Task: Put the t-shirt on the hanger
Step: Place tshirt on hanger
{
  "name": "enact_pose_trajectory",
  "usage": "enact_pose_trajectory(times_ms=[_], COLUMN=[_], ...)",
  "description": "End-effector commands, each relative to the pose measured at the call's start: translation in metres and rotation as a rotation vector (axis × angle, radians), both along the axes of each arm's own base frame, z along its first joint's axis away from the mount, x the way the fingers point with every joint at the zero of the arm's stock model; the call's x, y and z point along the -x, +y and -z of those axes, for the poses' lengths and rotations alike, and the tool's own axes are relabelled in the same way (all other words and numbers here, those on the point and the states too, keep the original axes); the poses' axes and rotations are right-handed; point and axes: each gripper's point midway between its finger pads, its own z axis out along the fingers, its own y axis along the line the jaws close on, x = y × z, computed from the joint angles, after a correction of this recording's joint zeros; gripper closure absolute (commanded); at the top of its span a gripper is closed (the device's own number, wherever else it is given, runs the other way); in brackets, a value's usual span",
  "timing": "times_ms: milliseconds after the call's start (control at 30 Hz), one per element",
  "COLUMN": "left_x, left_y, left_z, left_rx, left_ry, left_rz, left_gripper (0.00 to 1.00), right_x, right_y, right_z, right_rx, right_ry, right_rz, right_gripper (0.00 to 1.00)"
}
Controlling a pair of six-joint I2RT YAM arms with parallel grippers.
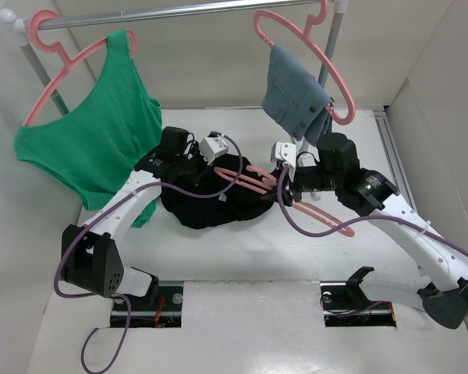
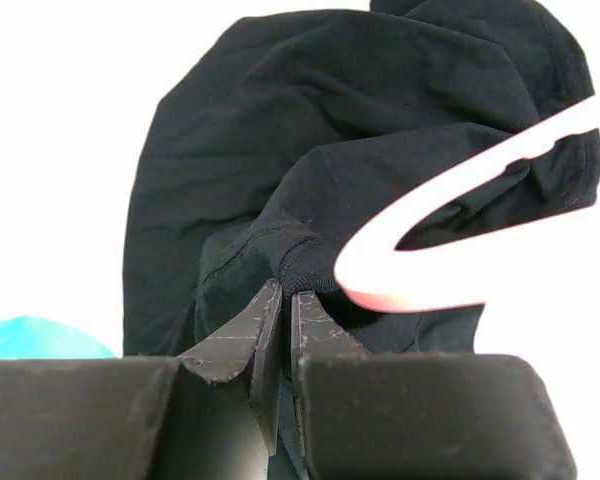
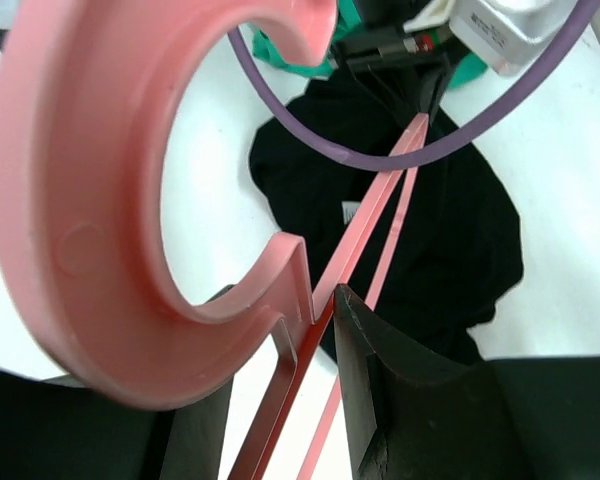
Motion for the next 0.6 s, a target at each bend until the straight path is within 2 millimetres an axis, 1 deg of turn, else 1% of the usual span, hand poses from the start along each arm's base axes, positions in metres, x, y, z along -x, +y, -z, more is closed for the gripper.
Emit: enact_pose_trajectory(times_ms=[0,33,67,133,167,200,233,267,300,333,367,400,433,467,533,567], left_x=[-0.005,-0.007,-0.009,-0.014,-0.014,-0.014,-0.014,-0.012,-0.014,-0.013,-0.013,-0.009,-0.007,0.001,0.005,0.008], left_y=[-0.009,-0.008,-0.009,-0.01,-0.01,-0.01,-0.01,-0.009,-0.008,-0.005,-0.005,-0.005,-0.008,-0.013,-0.016,-0.016], left_z=[-0.026,-0.029,-0.027,-0.037,-0.037,-0.037,-0.037,-0.032,-0.031,-0.026,-0.026,-0.027,-0.028,-0.031,-0.034,-0.032], left_rx=[0.056,0.057,0.057,0.072,0.072,0.072,0.072,0.067,0.06,0.046,0.052,0.057,0.069,0.093,0.107,0.104], left_ry=[-0.044,-0.049,-0.049,-0.068,-0.068,-0.068,-0.068,-0.055,-0.058,-0.051,-0.043,-0.04,-0.034,-0.021,-0.008,0.002], left_rz=[0.014,0.0,0.0,-0.019,-0.019,-0.019,-0.019,-0.02,-0.029,-0.041,-0.048,-0.042,-0.026,0.006,0.028,0.041], left_gripper=[1.0,1.0,1.0,1.0,1.0,1.0,1.0,1.0,1.0,1.0,1.0,1.0,1.0,1.0,1.0,1.0], right_x=[0.005,0.005,0.001,0.006,0.007,0.009,0.011,0.011,0.014,0.017,0.016,0.013,0.01,-0.001,-0.016,-0.024], right_y=[0.018,0.02,0.023,0.026,0.027,0.028,0.028,0.027,0.026,0.024,0.022,0.021,0.02,0.021,0.019,0.018], right_z=[-0.014,-0.015,-0.005,0.007,0.017,0.016,0.021,0.022,0.025,0.023,0.022,0.017,0.016,0.019,0.019,0.026], right_rx=[-0.083,-0.086,-0.063,-0.045,-0.025,-0.027,-0.019,-0.014,-0.005,-0.004,-0.002,-0.018,-0.027,-0.014,-0.01,0.012], right_ry=[-0.029,-0.023,-0.011,0.025,0.055,0.049,0.071,0.07,0.082,0.083,0.071,0.038,0.042,0.024,-0.002,0.0], right_rz=[-0.094,-0.106,-0.111,-0.16,-0.173,-0.186,-0.195,-0.198,-0.208,-0.208,-0.194,-0.174,-0.14,-0.082,-0.002,0.033], right_gripper=[1.0,1.0,1.0,1.0,1.0,1.0,1.0,1.0,1.0,1.0,1.0,1.0,1.0,1.0,1.0,1.0])
